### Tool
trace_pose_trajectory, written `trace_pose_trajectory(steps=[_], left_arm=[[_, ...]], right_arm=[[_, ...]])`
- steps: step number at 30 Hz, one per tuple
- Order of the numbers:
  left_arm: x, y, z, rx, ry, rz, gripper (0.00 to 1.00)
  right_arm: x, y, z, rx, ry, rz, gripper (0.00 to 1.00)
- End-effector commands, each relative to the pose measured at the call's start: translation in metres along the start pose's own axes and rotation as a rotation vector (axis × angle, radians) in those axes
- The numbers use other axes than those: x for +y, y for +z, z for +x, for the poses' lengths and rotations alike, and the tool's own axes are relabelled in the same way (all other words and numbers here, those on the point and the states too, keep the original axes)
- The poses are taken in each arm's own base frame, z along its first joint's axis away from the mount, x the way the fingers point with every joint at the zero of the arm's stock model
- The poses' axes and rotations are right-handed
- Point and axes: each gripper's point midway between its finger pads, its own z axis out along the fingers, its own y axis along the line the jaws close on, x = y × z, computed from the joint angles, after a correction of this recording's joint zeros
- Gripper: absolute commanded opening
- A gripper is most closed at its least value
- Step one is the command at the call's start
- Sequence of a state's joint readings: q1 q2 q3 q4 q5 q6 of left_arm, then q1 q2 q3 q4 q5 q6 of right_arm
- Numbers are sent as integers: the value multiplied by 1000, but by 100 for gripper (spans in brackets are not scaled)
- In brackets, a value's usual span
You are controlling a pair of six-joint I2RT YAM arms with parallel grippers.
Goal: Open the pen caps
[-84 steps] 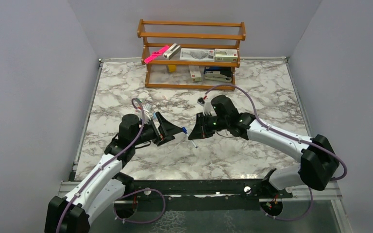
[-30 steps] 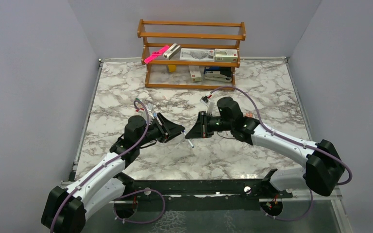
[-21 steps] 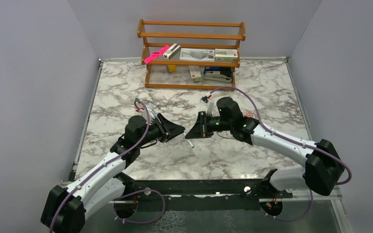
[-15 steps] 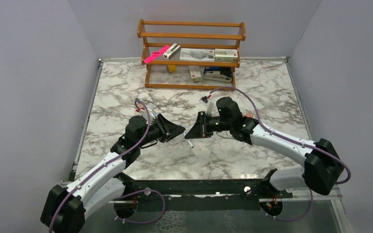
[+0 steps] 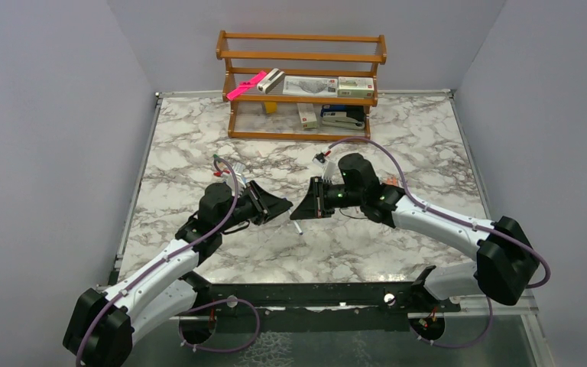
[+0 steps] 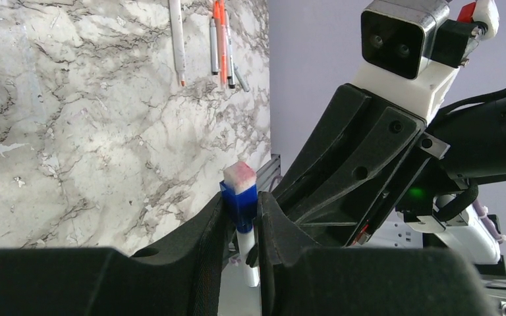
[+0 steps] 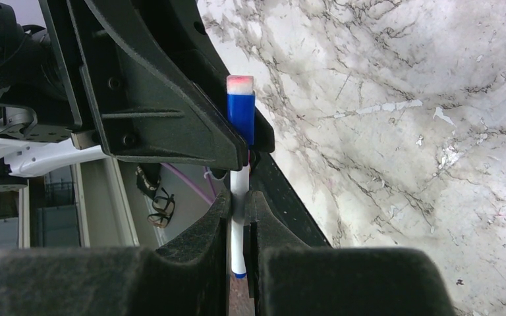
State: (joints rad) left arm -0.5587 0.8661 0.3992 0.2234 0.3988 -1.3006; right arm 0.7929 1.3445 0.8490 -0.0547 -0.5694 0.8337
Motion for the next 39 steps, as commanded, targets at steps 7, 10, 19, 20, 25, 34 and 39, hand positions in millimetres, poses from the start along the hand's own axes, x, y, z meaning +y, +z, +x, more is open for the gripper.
trace_pose_trajectory(steps=[7, 10, 19, 20, 25, 34, 39], left_arm=[[-13, 2, -1, -8, 15, 28, 5], [-14, 2, -1, -6, 17, 31, 4], [-22, 5, 4, 36, 33, 43, 4], [-23, 6, 5, 46, 38, 45, 4], [-29, 8, 10, 77, 49, 55, 4], [-33, 16, 29, 170, 80, 59, 4], [-31, 18, 29, 160, 87, 51, 4]], right_arm=[[7, 1, 2, 0, -27, -23, 43], [3, 0, 4, -1, -28, 0, 49], [-5, 2, 7, 10, -23, 21, 49], [-5, 3, 7, 14, -21, 22, 48], [-11, 7, 10, 31, -14, 29, 44], [-18, 9, 17, 45, -3, 36, 18], [-19, 7, 21, 44, 5, 34, 1]])
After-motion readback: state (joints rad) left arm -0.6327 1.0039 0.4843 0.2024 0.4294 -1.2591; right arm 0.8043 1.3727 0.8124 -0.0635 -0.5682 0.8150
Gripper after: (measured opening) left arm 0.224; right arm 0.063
